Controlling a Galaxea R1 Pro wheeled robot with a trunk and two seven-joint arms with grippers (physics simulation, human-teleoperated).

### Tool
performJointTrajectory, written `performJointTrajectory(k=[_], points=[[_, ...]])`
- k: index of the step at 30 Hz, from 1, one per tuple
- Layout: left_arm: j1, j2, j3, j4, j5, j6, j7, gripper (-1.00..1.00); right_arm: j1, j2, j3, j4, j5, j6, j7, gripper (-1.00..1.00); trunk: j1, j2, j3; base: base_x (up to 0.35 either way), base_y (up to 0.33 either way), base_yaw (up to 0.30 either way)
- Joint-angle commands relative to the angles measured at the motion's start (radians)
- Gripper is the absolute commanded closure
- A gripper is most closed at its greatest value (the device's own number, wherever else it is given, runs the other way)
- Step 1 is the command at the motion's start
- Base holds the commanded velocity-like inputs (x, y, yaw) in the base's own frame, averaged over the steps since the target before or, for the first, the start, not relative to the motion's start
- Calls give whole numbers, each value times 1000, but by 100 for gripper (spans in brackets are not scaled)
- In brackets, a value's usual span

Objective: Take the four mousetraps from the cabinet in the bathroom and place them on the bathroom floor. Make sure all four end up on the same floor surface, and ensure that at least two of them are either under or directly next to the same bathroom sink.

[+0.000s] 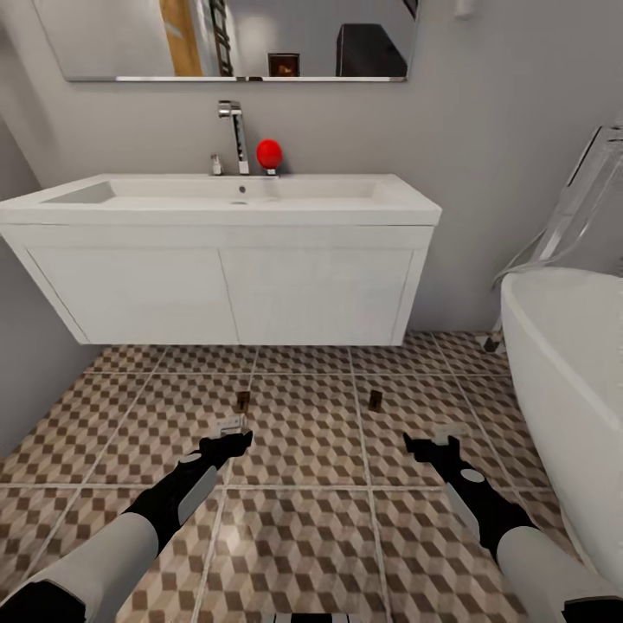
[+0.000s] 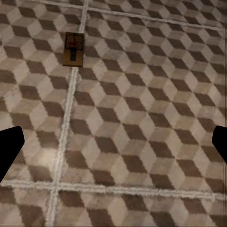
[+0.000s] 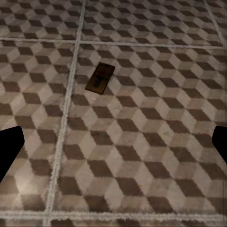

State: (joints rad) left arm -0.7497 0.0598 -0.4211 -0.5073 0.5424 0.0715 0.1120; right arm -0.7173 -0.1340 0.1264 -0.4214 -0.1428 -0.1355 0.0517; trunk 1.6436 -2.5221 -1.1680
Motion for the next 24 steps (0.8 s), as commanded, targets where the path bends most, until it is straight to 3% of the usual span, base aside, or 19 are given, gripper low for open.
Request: performJointTrajectory(k=[1,11,18,24], points=[[0,2,-8,-3,8,4,10,-100,-1,-1,6,1,-11,-4,2,-100,-1,0,3,-191,-95,0],[0,1,-8,-3,9,4,13,-100,-1,-1,6,1,-10,-4,2,-100,-5,2,42,-126,-65,0],[40,-38,-8,26,8,18,21,-100,13,39,7,36,-6,11,2,-100,-5,2,42,0,0,0],[61,-50,-8,54,9,15,23,-100,16,57,8,67,0,9,5,-100,-5,2,42,0,0,0]])
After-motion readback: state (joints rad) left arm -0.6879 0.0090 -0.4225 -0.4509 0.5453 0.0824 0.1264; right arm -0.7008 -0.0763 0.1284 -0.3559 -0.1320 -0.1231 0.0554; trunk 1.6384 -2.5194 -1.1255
